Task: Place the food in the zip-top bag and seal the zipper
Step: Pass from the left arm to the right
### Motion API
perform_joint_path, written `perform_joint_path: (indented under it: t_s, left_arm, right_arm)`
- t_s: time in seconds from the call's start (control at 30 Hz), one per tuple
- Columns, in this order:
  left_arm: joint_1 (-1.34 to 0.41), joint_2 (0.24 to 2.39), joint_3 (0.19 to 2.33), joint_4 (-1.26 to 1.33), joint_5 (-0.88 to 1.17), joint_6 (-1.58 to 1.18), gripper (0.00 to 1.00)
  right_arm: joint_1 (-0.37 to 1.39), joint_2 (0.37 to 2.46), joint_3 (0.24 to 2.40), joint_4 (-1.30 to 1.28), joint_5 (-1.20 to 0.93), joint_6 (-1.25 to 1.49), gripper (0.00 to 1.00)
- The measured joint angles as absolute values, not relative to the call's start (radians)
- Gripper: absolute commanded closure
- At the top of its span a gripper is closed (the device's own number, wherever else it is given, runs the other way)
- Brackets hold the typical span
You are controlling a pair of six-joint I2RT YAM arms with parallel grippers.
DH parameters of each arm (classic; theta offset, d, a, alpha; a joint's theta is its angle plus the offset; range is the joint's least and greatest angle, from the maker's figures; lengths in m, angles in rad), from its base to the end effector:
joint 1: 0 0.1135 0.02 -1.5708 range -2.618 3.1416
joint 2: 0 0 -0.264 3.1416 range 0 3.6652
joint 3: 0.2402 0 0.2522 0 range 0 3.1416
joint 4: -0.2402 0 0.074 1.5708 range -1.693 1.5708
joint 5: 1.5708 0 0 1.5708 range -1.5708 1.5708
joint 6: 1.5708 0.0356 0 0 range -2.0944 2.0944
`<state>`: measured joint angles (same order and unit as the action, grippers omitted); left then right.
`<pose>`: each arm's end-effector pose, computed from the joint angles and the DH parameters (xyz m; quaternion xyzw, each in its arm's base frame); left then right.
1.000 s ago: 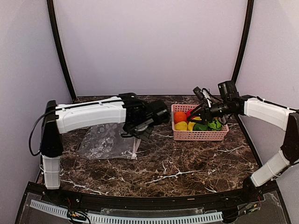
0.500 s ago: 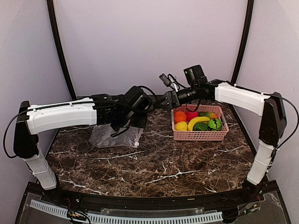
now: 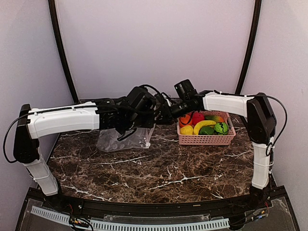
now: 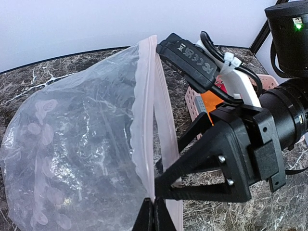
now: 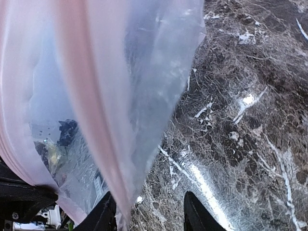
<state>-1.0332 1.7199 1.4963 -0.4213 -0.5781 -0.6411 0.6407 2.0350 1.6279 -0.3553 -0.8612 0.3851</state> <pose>0.2186 -0.3288 0.3164 0.0422 0.8660 -0.1472 0.4760 0.3504 0.2949 0.2405 -0.2693 0.8078 0.5098 0.1231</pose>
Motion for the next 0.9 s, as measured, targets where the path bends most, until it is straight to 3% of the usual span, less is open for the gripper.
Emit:
perform_joint_path:
  t_s: [0.07, 0.1, 0.17, 0.23, 0.37, 0.67, 0.9]
  left_arm:
    - [-1.033, 1.714, 1.494, -0.418, -0.578, -0.641, 0.99]
    - [-1.033, 1.711, 1.493, -0.416, -0.579, -0.641, 0.99]
    - [-1.032, 1.703, 1.491, -0.418, -0.582, -0.641, 0.81]
    - [-1.032, 1.7, 1.491, -0.42, -0.587, -0.642, 0.52]
    - [-1.032, 1.7, 1.493, -0.442, -0.588, -0.665, 0.36]
    - [-1.031, 1.717, 1.523, -0.45, -0.552, -0.685, 0.33]
    - [-1.031, 1.765, 1.558, -0.493, -0.536, -0.7, 0.52]
  right_arm:
    - [0.641, 2.051, 1.655, -0.352, -0.871, 0.405, 0.94]
    - [0.641, 2.058, 1.668, -0.348, -0.875, 0.41, 1.0]
    - [0.641, 2.063, 1.689, -0.34, -0.879, 0.423, 1.0]
    - [0.641, 2.062, 1.696, -0.334, -0.879, 0.434, 1.0]
    - [0.648, 2.062, 1.699, -0.325, -0.852, 0.453, 1.0]
    - [0.692, 2.0, 1.694, -0.338, -0.719, 0.481, 1.0]
    - [0.7, 1.935, 1.687, -0.338, -0.648, 0.499, 1.0]
